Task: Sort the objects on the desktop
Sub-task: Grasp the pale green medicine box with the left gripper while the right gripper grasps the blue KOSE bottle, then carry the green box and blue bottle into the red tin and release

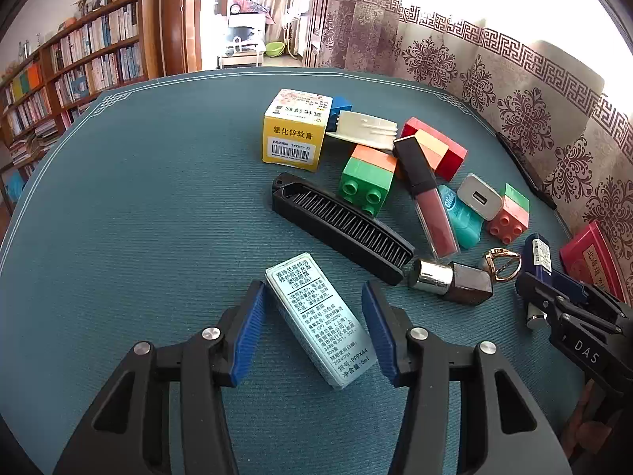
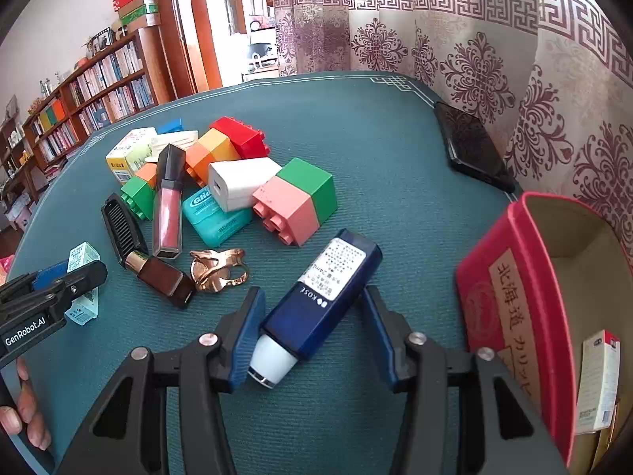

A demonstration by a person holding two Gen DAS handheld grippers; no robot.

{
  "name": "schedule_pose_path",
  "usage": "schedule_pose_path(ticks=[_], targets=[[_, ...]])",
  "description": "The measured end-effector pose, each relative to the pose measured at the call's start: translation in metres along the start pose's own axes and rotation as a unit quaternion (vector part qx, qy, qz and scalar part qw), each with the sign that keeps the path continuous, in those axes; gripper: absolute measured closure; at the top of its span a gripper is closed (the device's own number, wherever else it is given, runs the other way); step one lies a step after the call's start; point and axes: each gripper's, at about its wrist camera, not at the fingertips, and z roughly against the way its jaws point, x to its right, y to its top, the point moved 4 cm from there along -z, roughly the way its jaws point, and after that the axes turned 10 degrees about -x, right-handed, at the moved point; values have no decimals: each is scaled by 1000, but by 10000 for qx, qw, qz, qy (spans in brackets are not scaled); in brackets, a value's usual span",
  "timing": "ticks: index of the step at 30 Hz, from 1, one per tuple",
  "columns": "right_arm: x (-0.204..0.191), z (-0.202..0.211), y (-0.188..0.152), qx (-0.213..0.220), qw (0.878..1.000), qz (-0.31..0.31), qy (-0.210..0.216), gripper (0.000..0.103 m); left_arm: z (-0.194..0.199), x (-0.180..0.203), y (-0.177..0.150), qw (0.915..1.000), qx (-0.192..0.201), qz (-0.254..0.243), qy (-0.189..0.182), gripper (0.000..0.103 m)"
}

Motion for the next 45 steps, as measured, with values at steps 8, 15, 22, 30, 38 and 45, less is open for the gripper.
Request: schedule_pose_path(ticks=[8,15,22,30,38,45], targets=[[6,9,-14,28,9998,-168,102,66,3,-7,0,9996,-103,169,-212,72],[-2,0,-5,5,9999,56,-137,52,-2,2,-2,9997,-31,-55,226,71],[-7,3,-7,157,9994,194,-239,71,11,5,-3,9998,185,-20,-33,77],[-19,28,-15,491,9987,152,36,71,35,13,0,9976,605,-47,-324,77],[-27,68,-18,956,9951,87,219,71,39,18,-1,9973,662,-78,-319,77],[-17,95,-28,1171,9928,-137,229,71,44,20,-3,9969,714,-101,-328,77]])
